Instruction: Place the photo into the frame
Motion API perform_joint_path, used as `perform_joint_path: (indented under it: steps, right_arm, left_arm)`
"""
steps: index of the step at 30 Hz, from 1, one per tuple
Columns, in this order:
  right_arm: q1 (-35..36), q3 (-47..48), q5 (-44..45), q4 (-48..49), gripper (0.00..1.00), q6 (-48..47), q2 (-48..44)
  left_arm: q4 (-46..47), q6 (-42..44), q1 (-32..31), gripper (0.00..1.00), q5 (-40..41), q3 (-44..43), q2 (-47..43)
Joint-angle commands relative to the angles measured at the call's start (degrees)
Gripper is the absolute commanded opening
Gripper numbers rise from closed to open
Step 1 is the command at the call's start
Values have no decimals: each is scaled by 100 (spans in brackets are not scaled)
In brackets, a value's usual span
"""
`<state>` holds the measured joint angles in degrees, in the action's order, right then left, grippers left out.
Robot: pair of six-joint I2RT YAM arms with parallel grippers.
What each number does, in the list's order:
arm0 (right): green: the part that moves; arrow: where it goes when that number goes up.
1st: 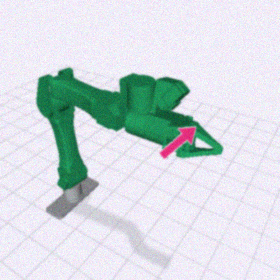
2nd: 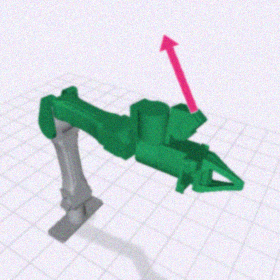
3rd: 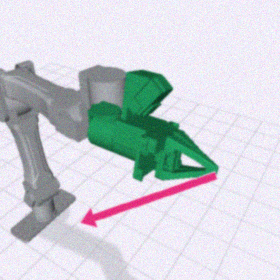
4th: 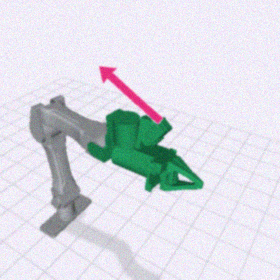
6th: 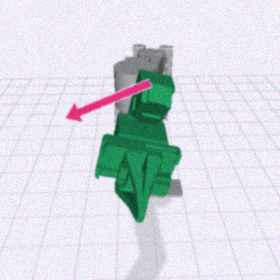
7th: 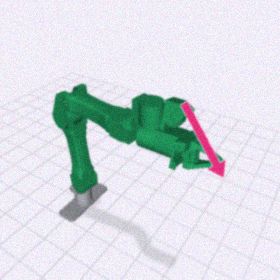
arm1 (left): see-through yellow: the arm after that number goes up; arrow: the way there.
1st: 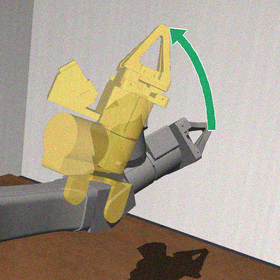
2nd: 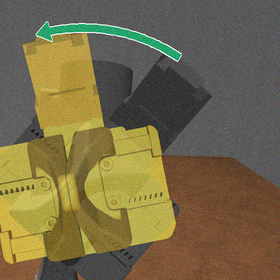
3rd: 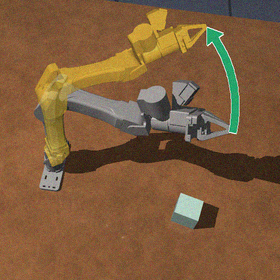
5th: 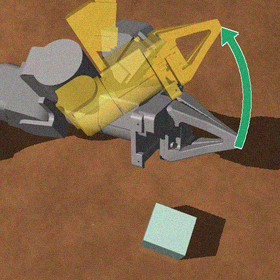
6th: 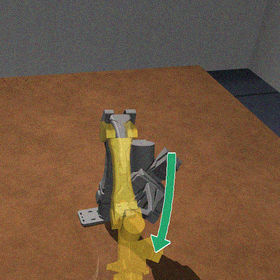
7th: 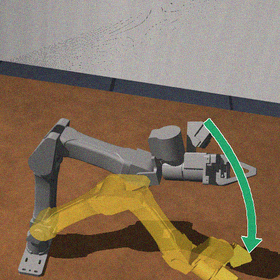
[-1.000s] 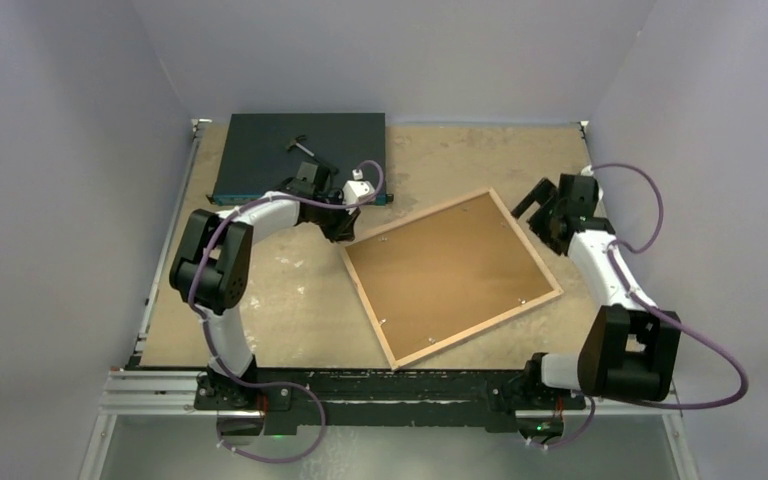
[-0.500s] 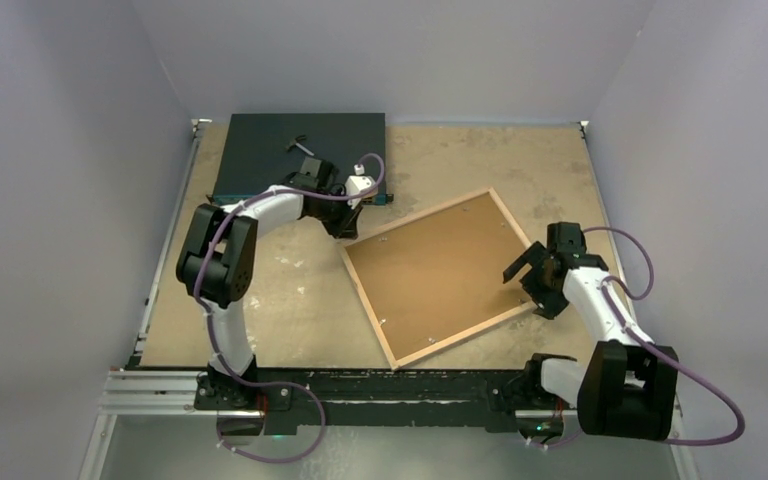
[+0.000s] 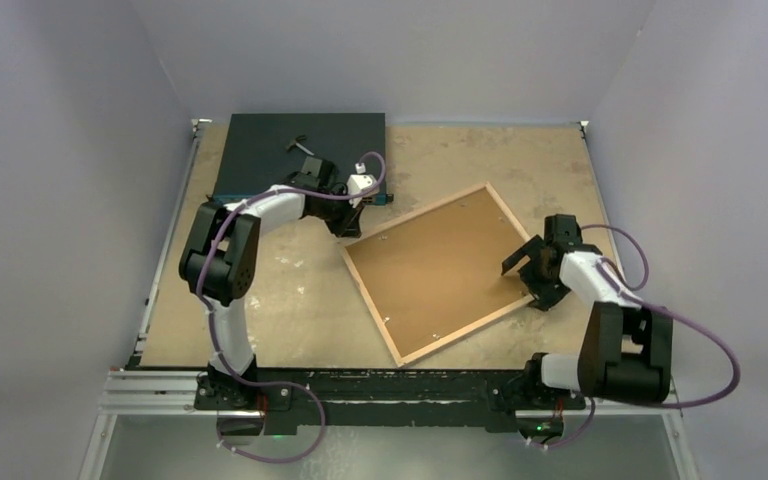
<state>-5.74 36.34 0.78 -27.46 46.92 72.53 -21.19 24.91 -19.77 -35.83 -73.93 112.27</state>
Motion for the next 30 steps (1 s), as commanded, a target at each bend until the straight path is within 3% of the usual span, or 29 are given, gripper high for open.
perform_joint_path:
  steps: [1,9,17,24,30]
  right_arm:
    - [-35,897,3,689,99,145,612]
    - [-269,1567,283,856,99,-48,1372]
    - [-847,1607,260,1093,99,-484,1416]
    - [-844,1904,-316,1221,99,-1122,1598]
    - [-837,2087,167,925,99,-1177,1221]
  left_arm:
    - [-375,225,-340,10,-92,402,308]
    - [-802,479,-538,10,-525,876,130]
    - [-1161,641,-1208,10,-952,1134,91]
    - [-1552,706,-1213,12,-1221,1292,-474]
    - [-1701,653,-1024,14,-1014,1171,-676]
